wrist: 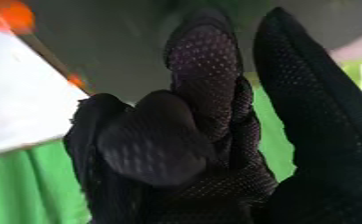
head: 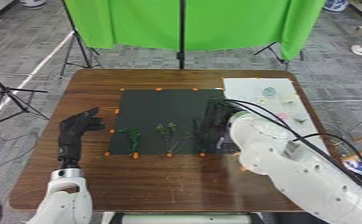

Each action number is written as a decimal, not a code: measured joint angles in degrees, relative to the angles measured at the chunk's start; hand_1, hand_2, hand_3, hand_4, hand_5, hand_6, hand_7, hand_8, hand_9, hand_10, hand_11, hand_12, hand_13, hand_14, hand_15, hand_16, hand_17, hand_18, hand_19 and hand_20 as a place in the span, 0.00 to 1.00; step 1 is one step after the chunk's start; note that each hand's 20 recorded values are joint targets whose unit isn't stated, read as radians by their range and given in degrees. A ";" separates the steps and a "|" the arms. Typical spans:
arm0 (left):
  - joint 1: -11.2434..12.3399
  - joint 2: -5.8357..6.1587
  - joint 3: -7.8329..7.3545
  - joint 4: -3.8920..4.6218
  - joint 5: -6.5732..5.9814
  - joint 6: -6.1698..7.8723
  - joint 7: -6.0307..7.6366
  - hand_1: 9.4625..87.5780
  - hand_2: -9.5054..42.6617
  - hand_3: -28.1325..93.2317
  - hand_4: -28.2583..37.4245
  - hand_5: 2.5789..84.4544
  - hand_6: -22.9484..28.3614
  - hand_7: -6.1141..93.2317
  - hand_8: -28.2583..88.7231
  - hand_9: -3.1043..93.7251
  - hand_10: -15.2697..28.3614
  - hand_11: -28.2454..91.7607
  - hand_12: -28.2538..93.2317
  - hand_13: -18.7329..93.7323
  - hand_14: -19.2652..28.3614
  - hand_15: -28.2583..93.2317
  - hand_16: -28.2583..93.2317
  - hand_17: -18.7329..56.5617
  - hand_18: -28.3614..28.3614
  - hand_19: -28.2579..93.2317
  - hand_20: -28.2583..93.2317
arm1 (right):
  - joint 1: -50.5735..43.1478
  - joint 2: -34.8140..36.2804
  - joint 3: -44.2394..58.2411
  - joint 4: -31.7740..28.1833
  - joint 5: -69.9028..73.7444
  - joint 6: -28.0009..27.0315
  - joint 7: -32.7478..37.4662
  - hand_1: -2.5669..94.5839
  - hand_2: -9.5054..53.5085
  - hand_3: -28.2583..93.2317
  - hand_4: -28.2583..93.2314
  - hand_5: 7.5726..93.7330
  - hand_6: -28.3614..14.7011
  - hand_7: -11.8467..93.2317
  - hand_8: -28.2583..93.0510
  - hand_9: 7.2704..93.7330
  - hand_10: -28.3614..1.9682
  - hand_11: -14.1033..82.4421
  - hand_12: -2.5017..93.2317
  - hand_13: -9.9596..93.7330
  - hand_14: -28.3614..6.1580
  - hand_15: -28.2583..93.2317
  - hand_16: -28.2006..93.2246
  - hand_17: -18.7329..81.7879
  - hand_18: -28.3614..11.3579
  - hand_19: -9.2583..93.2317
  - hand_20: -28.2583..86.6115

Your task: Arrange flowers

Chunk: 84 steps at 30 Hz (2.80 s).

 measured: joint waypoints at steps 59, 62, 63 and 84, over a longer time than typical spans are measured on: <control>-1.67 -0.75 0.07 1.31 -1.06 -2.34 0.87 0.24 0.21 0.72 0.13 0.74 0.61 0.14 0.20 0.69 0.74 0.42 0.35 0.70 0.85 0.56 0.21 0.49 0.92 0.73 0.42 | -17.22 4.08 18.30 5.19 -8.50 14.82 8.04 0.73 0.00 0.67 0.14 0.83 0.64 0.36 0.31 0.99 0.63 0.25 0.46 1.00 0.83 0.71 0.49 0.84 0.43 1.00 0.70; -1.40 -0.87 -0.27 1.16 -1.48 -2.31 0.87 0.24 0.21 0.72 0.13 0.74 0.61 0.14 0.20 0.69 0.74 0.42 0.35 0.70 0.85 0.56 0.21 0.49 0.92 0.73 0.42 | -17.89 5.03 18.32 3.95 -8.56 15.24 7.59 0.73 0.00 0.67 0.14 0.83 0.63 0.36 0.32 0.99 0.62 0.25 0.47 1.00 0.83 0.70 0.50 0.84 0.43 1.00 0.71; -1.22 -0.89 -0.42 1.09 -1.62 -2.29 0.88 0.24 0.21 0.72 0.13 0.74 0.61 0.14 0.20 0.69 0.74 0.42 0.35 0.70 0.85 0.56 0.21 0.49 0.92 0.73 0.42 | -18.03 5.45 18.38 3.39 -8.53 15.36 7.39 0.73 0.00 0.67 0.15 0.83 0.63 0.36 0.32 0.99 0.62 0.25 0.47 1.00 0.83 0.70 0.50 0.84 0.43 1.00 0.71; 6.43 3.86 -5.26 -0.49 -8.66 6.15 3.09 0.24 0.81 0.66 0.00 0.77 0.60 0.15 0.20 0.72 0.75 0.42 0.35 0.73 0.85 0.56 0.21 0.51 0.93 0.75 0.42 | 13.70 -3.26 -6.34 3.96 13.56 8.66 -5.03 0.72 0.00 0.67 0.15 0.82 0.62 0.36 0.33 0.98 0.62 0.25 0.47 1.00 0.83 0.69 0.52 0.83 0.44 1.00 0.71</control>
